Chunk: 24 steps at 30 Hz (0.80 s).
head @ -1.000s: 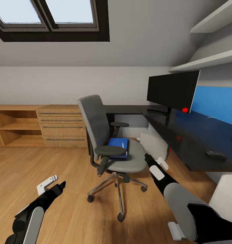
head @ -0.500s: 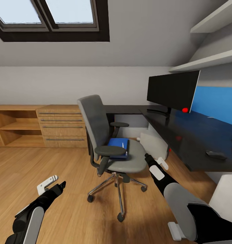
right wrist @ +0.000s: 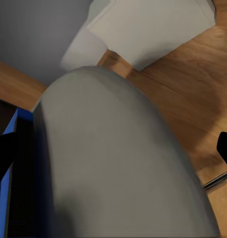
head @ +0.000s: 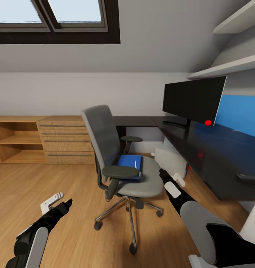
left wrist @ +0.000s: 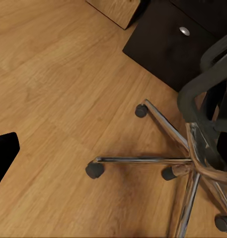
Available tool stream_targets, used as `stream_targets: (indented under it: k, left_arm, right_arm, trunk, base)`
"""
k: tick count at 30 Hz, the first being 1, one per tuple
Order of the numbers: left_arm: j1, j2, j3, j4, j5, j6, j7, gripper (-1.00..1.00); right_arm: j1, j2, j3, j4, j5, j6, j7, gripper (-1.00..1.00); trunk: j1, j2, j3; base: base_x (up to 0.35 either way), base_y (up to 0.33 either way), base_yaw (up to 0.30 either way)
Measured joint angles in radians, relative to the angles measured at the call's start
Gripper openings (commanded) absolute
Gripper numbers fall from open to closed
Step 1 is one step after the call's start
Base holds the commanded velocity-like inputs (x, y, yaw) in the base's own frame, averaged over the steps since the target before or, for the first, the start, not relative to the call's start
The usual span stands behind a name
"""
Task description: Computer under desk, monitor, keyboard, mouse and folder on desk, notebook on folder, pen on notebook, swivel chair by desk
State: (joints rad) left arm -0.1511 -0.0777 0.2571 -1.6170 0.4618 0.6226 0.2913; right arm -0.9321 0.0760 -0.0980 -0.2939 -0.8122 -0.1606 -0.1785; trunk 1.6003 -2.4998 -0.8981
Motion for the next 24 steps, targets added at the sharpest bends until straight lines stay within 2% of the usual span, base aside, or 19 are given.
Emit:
stream_targets:
  k: [14, 24]
  left_arm:
    - [0.000, 0.000, 0.009, 0.000, 0.000, 0.002, 0.000, 1.00]
    - [0.000, 0.000, 0.009, 0.000, 0.000, 0.001, 0.000, 1.00]
  right_arm:
    - [0.000, 0.000, 0.000, 0.000, 0.000, 0.001, -0.001, 1.00]
    - [0.000, -0.002, 0.000, 0.000, 0.000, 0.000, -0.001, 1.00]
  trunk:
    - [0.000, 0.000, -0.004]
    - [0.000, 0.000, -0.005]
  base:
    - [0.155, 0.000, 0.000]
    - [0.249, 0.000, 0.000]
